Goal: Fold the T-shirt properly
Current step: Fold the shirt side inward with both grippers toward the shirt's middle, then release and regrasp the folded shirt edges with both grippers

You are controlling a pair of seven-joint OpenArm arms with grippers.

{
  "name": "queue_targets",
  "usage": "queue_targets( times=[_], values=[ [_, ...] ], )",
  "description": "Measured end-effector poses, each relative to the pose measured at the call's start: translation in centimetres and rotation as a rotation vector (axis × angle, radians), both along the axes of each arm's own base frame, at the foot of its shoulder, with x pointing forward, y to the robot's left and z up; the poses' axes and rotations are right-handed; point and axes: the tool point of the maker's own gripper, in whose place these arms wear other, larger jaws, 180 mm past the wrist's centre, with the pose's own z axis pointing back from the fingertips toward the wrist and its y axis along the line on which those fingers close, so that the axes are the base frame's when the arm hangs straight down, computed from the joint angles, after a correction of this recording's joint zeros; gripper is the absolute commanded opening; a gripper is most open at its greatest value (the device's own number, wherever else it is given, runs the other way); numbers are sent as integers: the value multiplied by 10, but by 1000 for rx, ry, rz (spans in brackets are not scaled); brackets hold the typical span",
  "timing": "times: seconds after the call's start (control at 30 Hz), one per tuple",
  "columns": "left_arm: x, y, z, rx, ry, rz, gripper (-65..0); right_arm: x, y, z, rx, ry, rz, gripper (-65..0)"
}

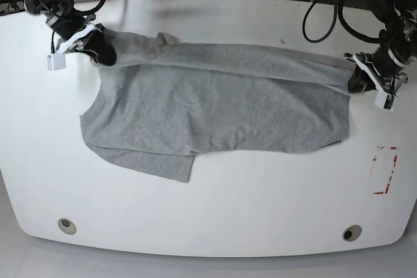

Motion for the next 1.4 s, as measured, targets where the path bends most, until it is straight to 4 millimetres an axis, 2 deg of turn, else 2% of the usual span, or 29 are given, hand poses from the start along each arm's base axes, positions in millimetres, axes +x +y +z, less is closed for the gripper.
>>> queue_targets(
  times=[0.1,0.17,0.27,0.4,0.6,0.73,0.83,0.9,1.0,1.07,1.13,1.2,1.4],
  values=[
    [19,-7,2,-40,-24,-19,-610,15,-6,4,-34,-18,-2,-650],
    [28,-7,-5,-76,-9,-9,-610,25,-11,3,-57,-18,-7,-650],
    [37,-1,-16,-120,16,15,-610,38,-15,-4,-62,1,-17,-650],
    [48,5,-29,-90,74,17,-608,48,-24,-16,-51,39,-28,-650],
    [61,7,-38,-91,110,29,-608,63,-24,-24,9,50,-29,-650],
    [72,-3,-40,-105,100,1,-607,71,-14,-28,10,66,32,-650],
    [82,-15,-39,-128,55,-26,-604,84,-10,-23,23,18,28,-644],
    [83,-25,-47,-125,74,-54,-578,90,-6,-22,29,1,36,-580],
    [81,-30,-55,-102,110,-75,-451,91,-3,-25,15,18,74,-406],
    [81,-28,-56,-89,114,-75,-317,91,-12,-23,1,7,56,-281],
    [82,-24,-56,-63,119,-69,-243,90,-21,-21,-13,-4,36,-217],
    [82,-21,-56,-45,122,-66,-233,84,-27,-20,-43,-2,36,-197],
    [76,-12,-59,-21,138,-64,-264,66,-42,-12,-119,-9,29,-231]
  ],
)
